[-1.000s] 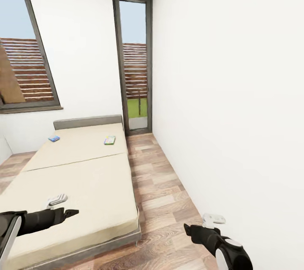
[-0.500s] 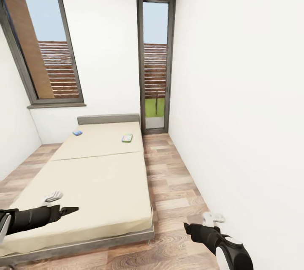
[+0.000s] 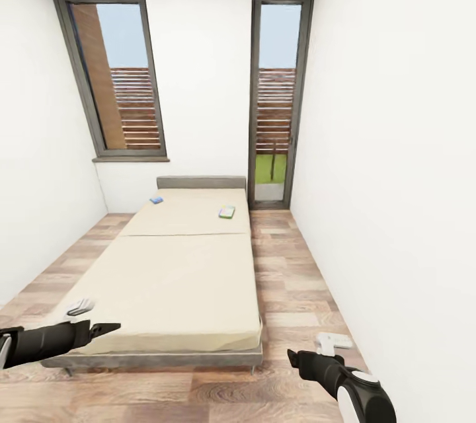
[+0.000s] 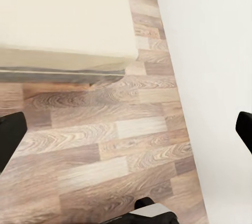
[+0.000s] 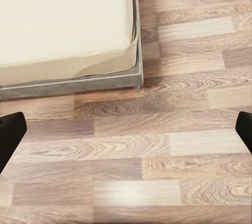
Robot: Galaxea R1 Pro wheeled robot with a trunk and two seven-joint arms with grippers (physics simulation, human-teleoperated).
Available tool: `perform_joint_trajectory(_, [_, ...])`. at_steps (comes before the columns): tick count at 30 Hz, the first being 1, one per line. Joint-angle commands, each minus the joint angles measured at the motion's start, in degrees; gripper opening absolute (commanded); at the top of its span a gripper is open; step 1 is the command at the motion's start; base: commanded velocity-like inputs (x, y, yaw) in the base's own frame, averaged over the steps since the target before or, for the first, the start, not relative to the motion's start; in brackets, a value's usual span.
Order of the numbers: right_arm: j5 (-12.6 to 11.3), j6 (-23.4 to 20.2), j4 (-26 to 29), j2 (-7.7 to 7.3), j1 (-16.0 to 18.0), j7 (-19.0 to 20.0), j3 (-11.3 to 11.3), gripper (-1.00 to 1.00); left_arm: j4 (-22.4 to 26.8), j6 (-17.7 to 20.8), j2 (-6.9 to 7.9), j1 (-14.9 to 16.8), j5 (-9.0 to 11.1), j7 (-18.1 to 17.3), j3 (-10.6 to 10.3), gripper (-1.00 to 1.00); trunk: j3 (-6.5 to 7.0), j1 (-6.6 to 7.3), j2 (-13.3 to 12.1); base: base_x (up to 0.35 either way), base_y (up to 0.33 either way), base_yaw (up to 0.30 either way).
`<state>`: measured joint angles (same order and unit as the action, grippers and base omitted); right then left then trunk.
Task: Put all the toys in the child's room - the three board games (two on the bed and one on the table), the two jigsaw puzzles on the table, and the tennis ball on the table - inside the toy box on the table in the child's room.
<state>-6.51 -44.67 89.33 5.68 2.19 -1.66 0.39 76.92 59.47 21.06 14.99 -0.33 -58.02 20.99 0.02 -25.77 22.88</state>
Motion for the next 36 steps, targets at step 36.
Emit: perform_joint_trajectory(36, [-0.4, -0.3, 0.1, 0.04, 0.0, -0.2, 0.0, 1.0, 0.0, 0.4, -0.06, 0.0, -0.1, -0.3, 0.1, 1.0, -0.02, -0.01, 0.0, -0.014, 0.0, 0.29])
